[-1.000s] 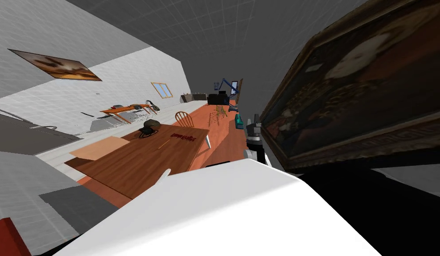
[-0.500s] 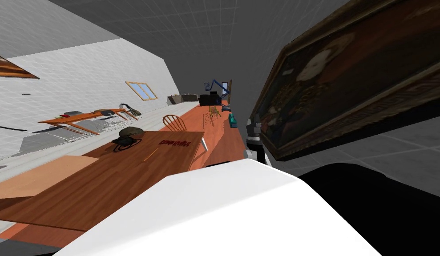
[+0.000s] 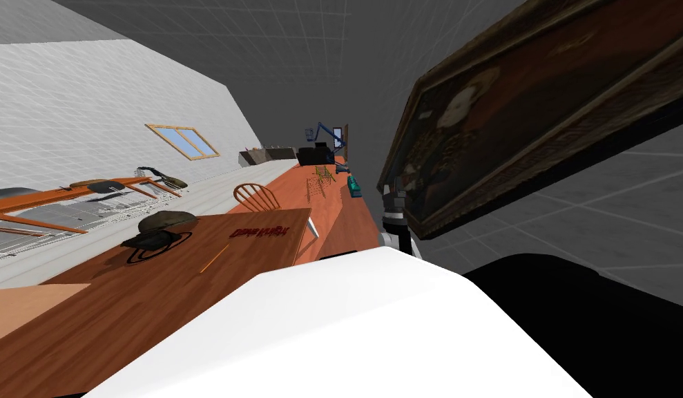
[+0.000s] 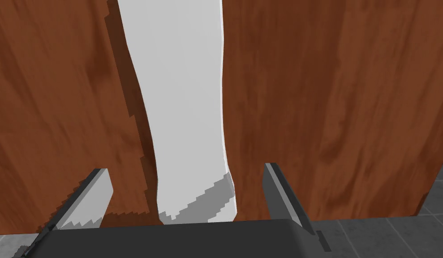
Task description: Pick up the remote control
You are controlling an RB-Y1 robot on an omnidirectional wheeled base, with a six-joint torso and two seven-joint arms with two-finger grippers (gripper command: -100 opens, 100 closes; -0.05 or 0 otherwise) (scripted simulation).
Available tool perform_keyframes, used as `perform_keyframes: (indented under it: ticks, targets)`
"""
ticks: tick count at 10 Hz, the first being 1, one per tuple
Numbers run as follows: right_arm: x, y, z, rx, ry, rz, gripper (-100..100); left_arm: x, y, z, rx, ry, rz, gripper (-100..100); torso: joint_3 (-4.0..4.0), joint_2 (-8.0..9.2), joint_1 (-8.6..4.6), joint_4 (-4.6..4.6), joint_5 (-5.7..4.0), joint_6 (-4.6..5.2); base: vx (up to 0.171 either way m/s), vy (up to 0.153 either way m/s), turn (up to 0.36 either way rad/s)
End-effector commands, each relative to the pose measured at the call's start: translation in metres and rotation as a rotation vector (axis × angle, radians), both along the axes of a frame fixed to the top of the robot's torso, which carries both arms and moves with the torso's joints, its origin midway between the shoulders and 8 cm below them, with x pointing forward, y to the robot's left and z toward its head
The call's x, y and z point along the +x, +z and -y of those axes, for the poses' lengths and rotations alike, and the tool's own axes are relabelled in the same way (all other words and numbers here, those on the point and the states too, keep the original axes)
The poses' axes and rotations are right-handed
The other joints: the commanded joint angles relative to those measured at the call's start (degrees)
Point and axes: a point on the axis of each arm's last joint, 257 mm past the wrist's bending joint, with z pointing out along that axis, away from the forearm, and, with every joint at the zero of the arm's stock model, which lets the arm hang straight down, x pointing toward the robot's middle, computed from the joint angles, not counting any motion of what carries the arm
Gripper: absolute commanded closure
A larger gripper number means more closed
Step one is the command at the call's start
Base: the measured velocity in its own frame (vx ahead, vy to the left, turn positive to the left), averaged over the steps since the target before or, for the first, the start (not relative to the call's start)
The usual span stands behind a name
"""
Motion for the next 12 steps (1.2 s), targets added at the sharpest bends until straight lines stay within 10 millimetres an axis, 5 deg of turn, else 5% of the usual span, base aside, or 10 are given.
perform_keyframes:
  ticks: [1,2,3,4,7,8,12]
  targets:
    - [0.000,0.000,0.000,0.000,0.000,0.000,0,-0.005,-0.004,0.009,-0.035,0.031,-0.005,-100,0.00,0.00,0.00,0.00,0.00,0.00,0.029,0.060,-0.171]
    - [0.000,0.000,0.000,0.000,0.000,0.000,0,-0.004,-0.003,0.006,-0.021,0.021,-0.003,-100,0.00,-0.01,0.00,0.00,0.00,-0.02,0.012,0.028,-0.033]
    - [0.000,0.000,0.000,0.000,0.000,0.000,0,-0.005,-0.003,0.007,-0.025,0.022,-0.004,0,0.02,0.04,-0.11,0.00,-0.02,-0.05,0.002,0.006,0.004]
    - [0.000,0.000,0.000,0.000,0.000,0.000,0,-0.005,-0.015,0.013,-0.023,0.020,0.001,-100,0.04,0.08,-0.20,0.01,-0.05,-0.05,0.001,0.023,0.005]
    - [0.000,0.000,0.000,0.000,0.000,0.000,0,-0.005,-0.022,0.017,-0.024,0.021,0.003,-100,0.07,0.12,-0.09,0.03,-0.01,-0.05,-0.004,0.034,0.002]
    - [0.000,0.000,0.000,0.000,0.000,0.000,0,-0.005,-0.023,0.017,-0.023,0.019,0.004,100,0.06,0.11,-0.17,0.02,-0.04,-0.05,0.000,0.000,0.000]
    - [0.000,0.000,0.000,0.000,0.000,0.000,0,-0.006,-0.024,0.018,-0.026,0.020,0.003,100,0.07,0.11,-0.13,0.03,-0.04,-0.03,0.000,0.000,0.000]
